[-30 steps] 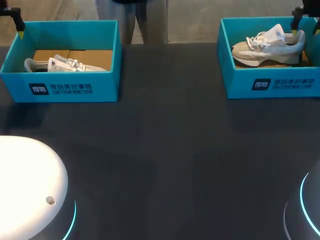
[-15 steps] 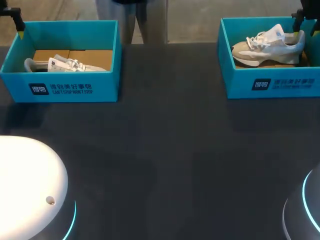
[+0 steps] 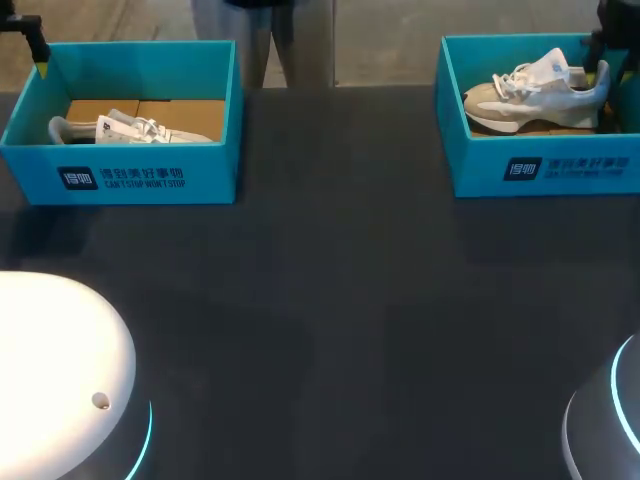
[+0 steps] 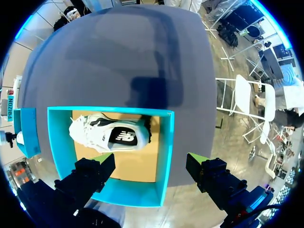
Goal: Take the shoe out of the shoebox, open the shoe tongue, remove and reinsert the insole, then place the shoe into the shoebox
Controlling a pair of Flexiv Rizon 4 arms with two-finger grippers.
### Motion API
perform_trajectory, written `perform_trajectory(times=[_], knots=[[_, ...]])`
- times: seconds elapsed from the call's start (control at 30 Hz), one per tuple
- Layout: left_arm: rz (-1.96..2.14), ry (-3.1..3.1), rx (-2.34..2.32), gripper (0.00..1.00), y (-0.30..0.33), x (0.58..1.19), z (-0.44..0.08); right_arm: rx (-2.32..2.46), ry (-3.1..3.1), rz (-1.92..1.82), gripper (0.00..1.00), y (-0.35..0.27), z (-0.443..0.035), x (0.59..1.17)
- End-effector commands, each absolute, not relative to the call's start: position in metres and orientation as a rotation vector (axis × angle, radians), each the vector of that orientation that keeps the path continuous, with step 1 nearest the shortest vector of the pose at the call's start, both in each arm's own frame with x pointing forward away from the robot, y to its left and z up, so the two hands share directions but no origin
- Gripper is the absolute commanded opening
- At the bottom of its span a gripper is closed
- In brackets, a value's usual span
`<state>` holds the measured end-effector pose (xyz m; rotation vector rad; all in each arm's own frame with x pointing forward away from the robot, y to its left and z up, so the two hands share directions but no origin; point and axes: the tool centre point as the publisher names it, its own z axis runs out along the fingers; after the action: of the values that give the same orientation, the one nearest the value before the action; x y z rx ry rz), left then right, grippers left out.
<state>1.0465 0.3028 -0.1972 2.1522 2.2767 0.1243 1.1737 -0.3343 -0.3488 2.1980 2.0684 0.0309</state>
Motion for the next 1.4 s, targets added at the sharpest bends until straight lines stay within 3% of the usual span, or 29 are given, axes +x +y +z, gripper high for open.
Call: perform_trajectory(times=[0.03, 0.3, 0.8, 0.9, 0.93, 1.0, 1.4], knots=[[0.128, 2.276, 2.153, 1.0, 0.303, 1.046, -0.197, 2.213, 2.092, -0.002, 0.56, -0.337, -0.358, 1.183], [0.128, 2.276, 2.153, 1.0, 0.303, 1.046, -0.197, 2.205, 2.107, -0.043, 0.57, -0.339, -0.373, 1.181], [0.128, 2.276, 2.153, 1.0, 0.303, 1.046, -0.197, 2.22, 2.146, -0.121, 0.46, -0.338, -0.394, 1.179], [0.128, 2.276, 2.153, 1.0, 0.303, 1.046, -0.197, 2.237, 2.139, -0.138, 0.35, -0.339, -0.396, 1.178], [0.128, 2.276, 2.153, 1.0, 0.303, 1.046, -0.197, 2.242, 2.136, -0.143, 0.18, -0.339, -0.396, 1.177], [0.128, 2.276, 2.153, 1.0, 0.303, 1.046, -0.197, 2.243, 2.134, -0.15, 0.0, -0.34, -0.395, 1.175], [0.128, 2.276, 2.153, 1.0, 0.303, 1.046, -0.197, 2.335, 2.09, -0.191, 0.0, -0.341, -0.376, 1.159]])
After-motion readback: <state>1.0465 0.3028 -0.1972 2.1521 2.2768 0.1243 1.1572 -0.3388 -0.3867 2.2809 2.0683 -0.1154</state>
